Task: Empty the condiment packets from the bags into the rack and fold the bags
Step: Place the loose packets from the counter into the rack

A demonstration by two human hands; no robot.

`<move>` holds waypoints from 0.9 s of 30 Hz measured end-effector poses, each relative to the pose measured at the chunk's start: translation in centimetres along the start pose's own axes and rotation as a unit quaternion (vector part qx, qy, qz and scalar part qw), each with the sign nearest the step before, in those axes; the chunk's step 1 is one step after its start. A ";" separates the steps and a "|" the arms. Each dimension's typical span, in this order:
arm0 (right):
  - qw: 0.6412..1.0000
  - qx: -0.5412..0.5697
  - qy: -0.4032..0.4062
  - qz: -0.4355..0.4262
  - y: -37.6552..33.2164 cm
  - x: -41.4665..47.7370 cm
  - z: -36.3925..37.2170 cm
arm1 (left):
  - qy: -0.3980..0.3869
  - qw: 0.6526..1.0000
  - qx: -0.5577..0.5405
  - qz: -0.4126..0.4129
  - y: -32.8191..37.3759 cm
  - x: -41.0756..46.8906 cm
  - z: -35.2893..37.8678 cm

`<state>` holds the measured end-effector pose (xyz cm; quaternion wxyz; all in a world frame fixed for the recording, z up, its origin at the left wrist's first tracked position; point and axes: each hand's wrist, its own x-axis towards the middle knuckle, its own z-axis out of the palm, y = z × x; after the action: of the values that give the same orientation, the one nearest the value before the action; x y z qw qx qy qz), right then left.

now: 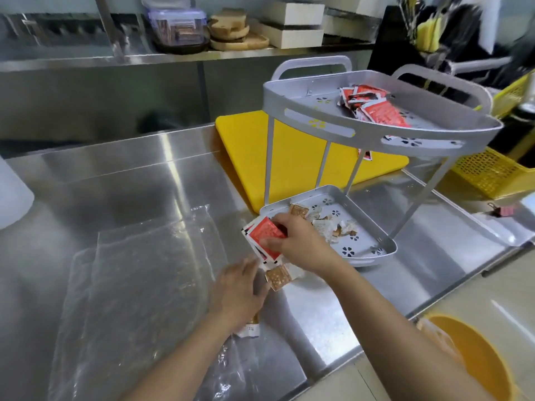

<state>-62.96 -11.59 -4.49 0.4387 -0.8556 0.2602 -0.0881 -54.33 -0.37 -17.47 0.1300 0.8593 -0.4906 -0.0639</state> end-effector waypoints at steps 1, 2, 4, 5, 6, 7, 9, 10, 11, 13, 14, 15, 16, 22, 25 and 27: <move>1.000 0.020 0.010 0.003 -0.4 -0.6 -0.7 | -0.011 1.000 0.020 0.021 0.6 -0.2 0.7; 0.999 0.035 0.019 0.006 -0.8 -1.1 -1.3 | -0.017 0.999 0.036 0.033 1.0 -0.4 1.2; 0.998 0.056 0.031 0.001 -1.6 -2.3 -2.7 | -0.020 0.999 0.035 0.030 1.4 -0.8 1.5; 0.997 0.063 0.035 -0.005 -2.1 -2.8 -3.5 | -0.012 0.999 0.028 0.029 1.4 -0.7 1.6; 0.997 0.070 0.042 -0.011 -2.6 -3.2 -4.2 | 0.001 0.999 0.023 0.032 1.3 -0.7 1.7; 0.996 0.075 0.054 -0.020 -3.3 -3.6 -5.1 | -0.003 0.999 0.016 0.035 1.2 -0.7 1.6; 0.991 0.086 0.093 -0.049 -4.8 -4.2 -7.1 | -0.013 0.999 0.011 0.033 1.3 -0.7 1.2; 0.986 0.094 0.115 -0.071 -5.8 -4.4 -8.1 | -0.013 0.999 0.014 0.029 1.4 -0.7 1.0; 0.981 0.099 0.137 -0.098 -6.7 -4.5 -9.2 | -0.017 1.000 0.014 0.023 1.5 -0.7 0.9; 0.966 0.081 0.197 -0.150 -8.2 -4.3 -11.4 | -0.018 1.000 0.006 0.022 1.6 -0.8 0.8; 0.957 0.065 0.232 -0.163 -8.8 -3.8 -12.5 | -0.014 1.000 0.005 0.021 1.6 -0.8 0.9; 0.948 0.048 0.270 -0.163 -9.1 -3.0 -13.6 | -0.014 1.000 0.008 0.019 1.6 -0.8 0.9; 0.939 0.032 0.306 -0.152 -9.2 -2.0 -14.7 | -0.017 1.000 0.010 0.018 1.6 -0.7 0.9; 0.952 -0.147 0.267 0.011 -7.4 2.6 -18.7 | -0.043 0.999 -0.002 0.021 1.2 -0.6 1.2; 0.934 -0.262 0.231 0.075 -6.7 3.0 -18.7 | -0.045 0.998 -0.006 0.034 1.2 -0.6 1.3; 0.923 -0.303 0.217 0.092 -7.0 3.1 -18.7 | -0.044 0.998 -0.011 0.035 1.2 -0.7 1.1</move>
<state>-64.87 -23.01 11.99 0.0974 -0.8800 0.4408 -0.1476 -55.97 -0.55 -18.20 0.1196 0.8366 -0.5247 -0.1025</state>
